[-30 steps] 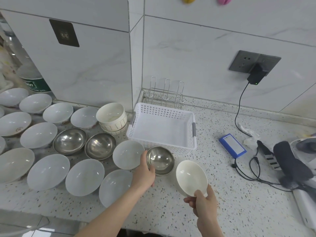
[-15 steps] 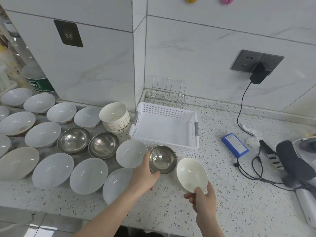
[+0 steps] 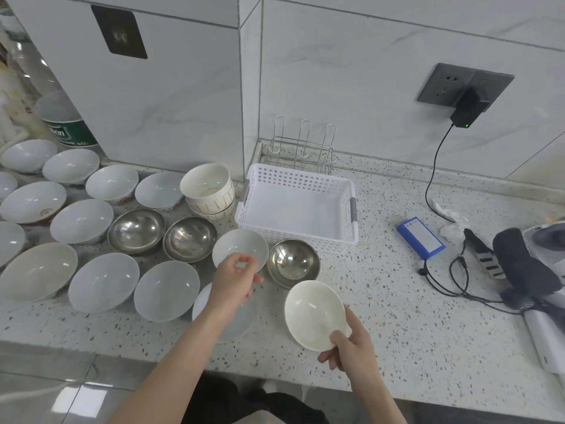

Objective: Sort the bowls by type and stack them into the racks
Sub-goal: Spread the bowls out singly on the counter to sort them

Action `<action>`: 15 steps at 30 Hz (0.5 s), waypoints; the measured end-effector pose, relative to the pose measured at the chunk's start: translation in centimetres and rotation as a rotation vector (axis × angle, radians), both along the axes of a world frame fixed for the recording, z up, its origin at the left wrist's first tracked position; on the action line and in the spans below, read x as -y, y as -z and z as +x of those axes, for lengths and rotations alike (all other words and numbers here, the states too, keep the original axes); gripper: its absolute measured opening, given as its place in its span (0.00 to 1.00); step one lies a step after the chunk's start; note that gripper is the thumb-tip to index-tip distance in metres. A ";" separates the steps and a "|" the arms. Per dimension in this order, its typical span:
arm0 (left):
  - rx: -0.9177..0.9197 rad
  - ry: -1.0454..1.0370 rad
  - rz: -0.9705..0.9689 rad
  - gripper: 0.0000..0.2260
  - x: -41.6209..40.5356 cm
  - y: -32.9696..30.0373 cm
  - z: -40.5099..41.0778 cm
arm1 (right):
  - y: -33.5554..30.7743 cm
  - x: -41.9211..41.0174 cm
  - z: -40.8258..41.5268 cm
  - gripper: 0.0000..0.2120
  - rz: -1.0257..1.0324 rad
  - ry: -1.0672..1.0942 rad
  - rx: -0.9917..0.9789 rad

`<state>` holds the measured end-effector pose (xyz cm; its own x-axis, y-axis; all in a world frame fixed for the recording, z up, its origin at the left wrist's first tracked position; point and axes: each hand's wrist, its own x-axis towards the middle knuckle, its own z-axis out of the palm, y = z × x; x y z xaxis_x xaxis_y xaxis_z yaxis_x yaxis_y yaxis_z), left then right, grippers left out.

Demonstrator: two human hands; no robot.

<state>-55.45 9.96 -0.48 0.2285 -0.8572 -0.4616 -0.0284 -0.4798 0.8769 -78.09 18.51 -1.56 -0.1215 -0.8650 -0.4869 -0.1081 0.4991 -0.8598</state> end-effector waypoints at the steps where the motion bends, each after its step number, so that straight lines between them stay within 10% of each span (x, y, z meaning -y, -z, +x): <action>1: -0.015 -0.018 0.005 0.03 -0.1 0.0 0.1 | 0.2 -0.2 0.3 0.29 0.004 -0.028 0.004; 10: -0.064 -0.088 0.009 0.02 -1.5 0.3 1.3 | 2.1 -0.3 2.1 0.32 0.043 -0.144 -0.045; 15: 0.497 0.143 -0.049 0.03 -2.4 1.0 3.0 | 2.6 0.0 2.7 0.32 0.040 -0.152 -0.066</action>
